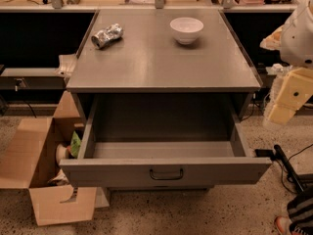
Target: Close top drawer
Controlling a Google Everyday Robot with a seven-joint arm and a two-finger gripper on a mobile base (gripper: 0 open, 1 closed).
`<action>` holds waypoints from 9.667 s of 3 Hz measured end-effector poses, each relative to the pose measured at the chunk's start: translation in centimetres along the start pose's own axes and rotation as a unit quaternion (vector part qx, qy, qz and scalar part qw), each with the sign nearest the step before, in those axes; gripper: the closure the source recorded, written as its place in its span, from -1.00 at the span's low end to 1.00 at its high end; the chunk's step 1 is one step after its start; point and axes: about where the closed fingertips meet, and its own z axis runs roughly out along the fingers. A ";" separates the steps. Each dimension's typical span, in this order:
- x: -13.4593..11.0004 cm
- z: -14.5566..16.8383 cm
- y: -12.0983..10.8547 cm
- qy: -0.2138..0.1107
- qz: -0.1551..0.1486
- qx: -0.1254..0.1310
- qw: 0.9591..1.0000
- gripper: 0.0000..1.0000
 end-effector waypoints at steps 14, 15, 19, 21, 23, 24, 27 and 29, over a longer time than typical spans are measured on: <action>6.5 31.8 11.9 0.006 -0.001 -0.120 0.993 -0.44; 6.5 31.8 11.9 0.006 -0.001 -0.120 0.993 -0.93; 4.8 33.0 6.5 -0.006 -0.068 -0.093 0.993 -0.07; 4.5 34.7 3.6 -0.008 -0.097 -0.081 0.992 0.85; 4.0 36.1 0.2 -0.014 -0.109 -0.048 0.993 1.00; 3.6 36.5 -1.4 -0.023 -0.112 -0.032 0.993 1.00; 3.1 36.9 -3.1 -0.034 -0.117 -0.018 0.992 0.26; 3.1 36.9 -3.1 -0.034 -0.117 -0.018 0.992 -0.82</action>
Offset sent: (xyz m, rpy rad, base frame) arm 0.0079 -0.0055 -0.0350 0.0393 0.0518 -0.0338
